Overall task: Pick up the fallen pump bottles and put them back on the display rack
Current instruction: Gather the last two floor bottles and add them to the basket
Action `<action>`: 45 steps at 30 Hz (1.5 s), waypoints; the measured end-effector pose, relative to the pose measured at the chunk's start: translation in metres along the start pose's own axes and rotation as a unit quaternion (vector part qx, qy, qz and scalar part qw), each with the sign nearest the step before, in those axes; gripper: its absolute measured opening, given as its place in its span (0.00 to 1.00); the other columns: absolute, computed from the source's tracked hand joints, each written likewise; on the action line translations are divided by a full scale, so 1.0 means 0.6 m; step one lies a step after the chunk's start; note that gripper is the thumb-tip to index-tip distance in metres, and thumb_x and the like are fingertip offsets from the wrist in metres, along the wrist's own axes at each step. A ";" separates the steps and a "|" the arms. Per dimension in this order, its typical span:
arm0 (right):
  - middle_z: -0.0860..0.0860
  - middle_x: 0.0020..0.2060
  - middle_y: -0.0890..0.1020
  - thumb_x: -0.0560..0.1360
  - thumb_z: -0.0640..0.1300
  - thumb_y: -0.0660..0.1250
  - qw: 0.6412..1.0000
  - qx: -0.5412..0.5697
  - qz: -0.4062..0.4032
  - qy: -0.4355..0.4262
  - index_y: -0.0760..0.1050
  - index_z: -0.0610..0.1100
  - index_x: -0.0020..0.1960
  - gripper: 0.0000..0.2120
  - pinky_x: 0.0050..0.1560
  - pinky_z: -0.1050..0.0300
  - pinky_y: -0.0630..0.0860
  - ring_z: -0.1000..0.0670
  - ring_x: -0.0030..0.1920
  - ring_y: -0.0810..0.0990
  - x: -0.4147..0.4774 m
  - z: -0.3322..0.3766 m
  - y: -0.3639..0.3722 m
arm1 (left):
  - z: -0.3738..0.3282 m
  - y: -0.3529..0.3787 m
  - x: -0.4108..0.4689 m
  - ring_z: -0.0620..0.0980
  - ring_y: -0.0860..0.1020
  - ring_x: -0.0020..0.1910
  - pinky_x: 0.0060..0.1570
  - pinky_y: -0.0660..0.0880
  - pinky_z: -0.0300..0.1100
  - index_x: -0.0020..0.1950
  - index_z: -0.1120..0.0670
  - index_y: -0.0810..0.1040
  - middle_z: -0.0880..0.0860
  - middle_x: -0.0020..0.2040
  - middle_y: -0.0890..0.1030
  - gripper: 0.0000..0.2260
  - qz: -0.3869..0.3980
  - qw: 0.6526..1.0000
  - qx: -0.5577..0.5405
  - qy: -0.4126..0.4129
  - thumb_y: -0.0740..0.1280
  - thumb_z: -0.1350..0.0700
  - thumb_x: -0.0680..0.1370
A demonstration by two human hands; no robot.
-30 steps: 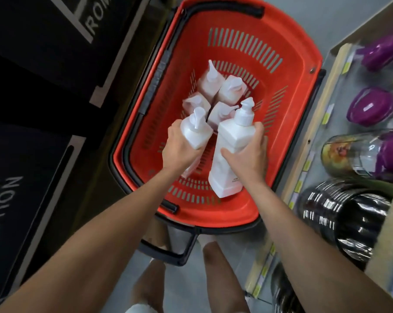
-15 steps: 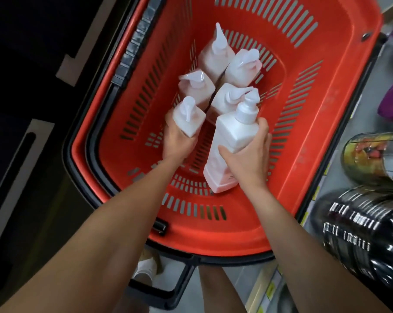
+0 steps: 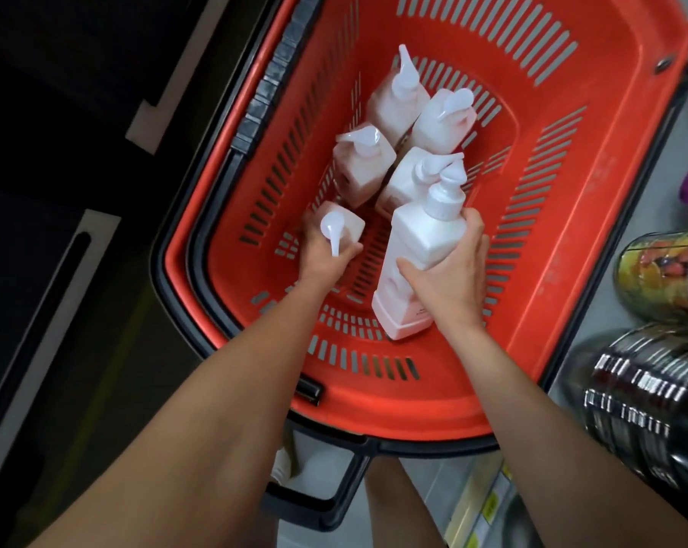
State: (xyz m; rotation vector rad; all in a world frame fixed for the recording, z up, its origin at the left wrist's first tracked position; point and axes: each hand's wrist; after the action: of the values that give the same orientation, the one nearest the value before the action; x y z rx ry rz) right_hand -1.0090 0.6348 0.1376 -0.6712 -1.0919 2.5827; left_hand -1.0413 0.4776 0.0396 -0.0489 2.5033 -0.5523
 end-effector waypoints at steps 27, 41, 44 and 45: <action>0.45 0.61 0.72 0.61 0.51 0.77 0.992 -0.020 0.125 -0.017 0.61 0.43 0.69 0.43 0.54 0.44 0.75 0.40 0.60 0.74 0.026 -0.003 -0.013 | -0.154 0.022 -0.057 0.47 0.76 0.57 0.67 0.68 0.50 0.52 0.45 0.79 0.46 0.52 0.80 0.14 0.178 0.975 -0.096 -0.089 0.58 0.41 0.76; 0.41 0.61 0.69 0.63 0.37 0.78 0.982 0.022 0.190 0.005 0.68 0.39 0.66 0.34 0.55 0.65 0.69 0.49 0.58 0.73 0.060 -0.095 0.097 | -0.068 0.063 -0.021 0.50 0.77 0.48 0.53 0.75 0.51 0.54 0.54 0.78 0.53 0.47 0.80 0.16 0.162 0.948 -0.155 -0.227 0.58 0.44 0.79; 0.40 0.66 0.66 0.66 0.37 0.77 0.979 0.018 0.200 0.011 0.63 0.39 0.72 0.39 0.57 0.70 0.63 0.47 0.64 0.70 0.068 -0.093 0.101 | -0.078 0.059 -0.018 0.49 0.77 0.50 0.54 0.74 0.48 0.61 0.57 0.76 0.54 0.52 0.79 0.22 0.143 0.946 -0.168 -0.237 0.59 0.42 0.79; 0.41 0.68 0.64 0.68 0.37 0.76 0.979 0.014 0.203 0.024 0.60 0.40 0.75 0.40 0.61 0.69 0.62 0.46 0.67 0.69 0.071 -0.089 0.100 | -0.082 0.060 -0.015 0.49 0.79 0.51 0.53 0.75 0.46 0.59 0.57 0.78 0.53 0.52 0.81 0.24 0.149 0.945 -0.166 -0.240 0.59 0.39 0.77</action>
State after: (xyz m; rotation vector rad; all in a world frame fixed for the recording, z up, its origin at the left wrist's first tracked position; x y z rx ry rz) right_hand -1.0217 0.6434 0.0479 -1.0387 -0.9846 2.8907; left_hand -1.0574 0.5306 0.0672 0.0602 2.0447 0.0169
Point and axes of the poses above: each hand's wrist, its own x-axis towards the middle knuckle, its own y-axis out of the palm, z = x × y
